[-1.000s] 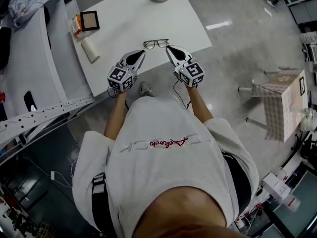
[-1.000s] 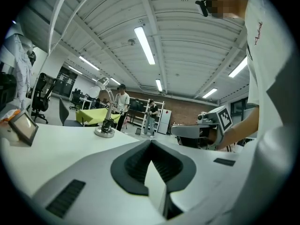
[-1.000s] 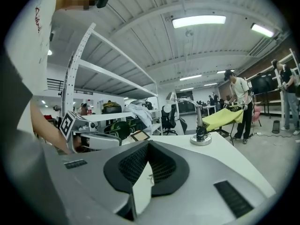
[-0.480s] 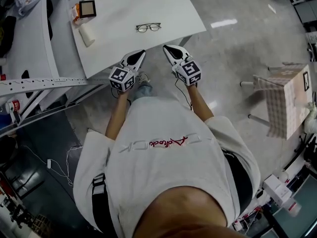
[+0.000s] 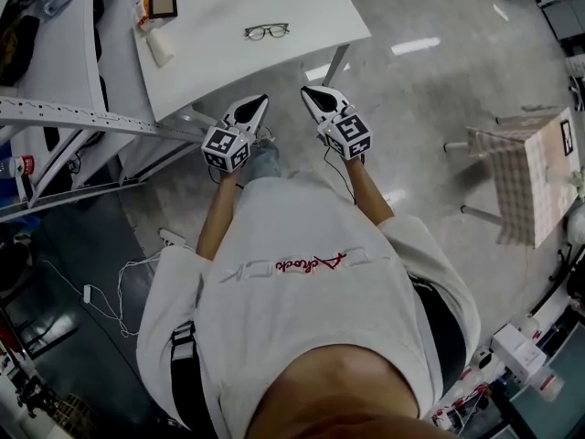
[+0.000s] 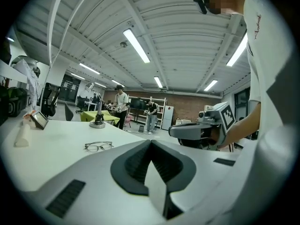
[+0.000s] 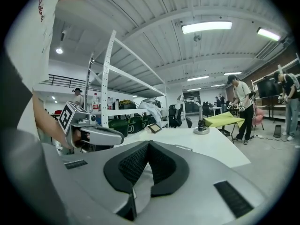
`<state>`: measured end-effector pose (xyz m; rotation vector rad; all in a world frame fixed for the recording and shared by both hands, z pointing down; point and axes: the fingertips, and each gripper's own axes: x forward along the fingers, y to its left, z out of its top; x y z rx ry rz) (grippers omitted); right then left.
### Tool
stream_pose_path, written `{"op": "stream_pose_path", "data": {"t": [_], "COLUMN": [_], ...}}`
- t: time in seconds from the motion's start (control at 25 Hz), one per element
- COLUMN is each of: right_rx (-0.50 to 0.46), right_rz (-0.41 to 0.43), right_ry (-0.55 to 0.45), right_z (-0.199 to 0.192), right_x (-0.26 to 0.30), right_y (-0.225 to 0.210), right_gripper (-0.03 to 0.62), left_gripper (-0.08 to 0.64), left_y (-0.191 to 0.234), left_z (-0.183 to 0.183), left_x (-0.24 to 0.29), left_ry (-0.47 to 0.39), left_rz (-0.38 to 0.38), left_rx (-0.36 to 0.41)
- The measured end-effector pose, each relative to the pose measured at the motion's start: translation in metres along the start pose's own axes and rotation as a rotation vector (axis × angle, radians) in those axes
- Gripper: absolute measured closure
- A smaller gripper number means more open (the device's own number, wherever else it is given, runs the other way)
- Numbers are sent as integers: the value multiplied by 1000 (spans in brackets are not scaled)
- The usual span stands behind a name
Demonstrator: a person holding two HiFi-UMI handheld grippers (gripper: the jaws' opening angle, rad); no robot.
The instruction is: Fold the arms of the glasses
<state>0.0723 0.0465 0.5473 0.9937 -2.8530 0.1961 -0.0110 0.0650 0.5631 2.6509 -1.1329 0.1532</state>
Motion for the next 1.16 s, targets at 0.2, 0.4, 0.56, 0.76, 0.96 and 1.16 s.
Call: {"op": "stream_pose_path", "data": {"t": [0.2, 0.4, 0.56, 0.76, 0.96, 1.16], "right_rx": [-10, -15, -21, -26, -33, -36], "right_rz": [-14, -24, -27, -24, -25, -26], "right_ry": [-2, -10, -14, -8, -9, -11], "right_z": [-6, -9, -9, -12, -12, -10], "right_x": [-19, -31, -35, -40, -41, -40], "right_y": [17, 29, 37, 46, 49, 49], "right_gripper": [574, 572, 574, 574, 574, 574], "left_gripper": [531, 531, 531, 531, 531, 531], "left_y": [-20, -33, -38, -45, -46, -46], "left_z": [-11, -15, -15, -20, -21, -19], "left_x": [-15, -23, -30, -36, -39, -40], "left_ry": [5, -3, -10, -10, -10, -13], "left_rz": [-10, -20, -23, -26, -30, -29], "left_rx": [5, 12, 18, 17, 21, 22]}}
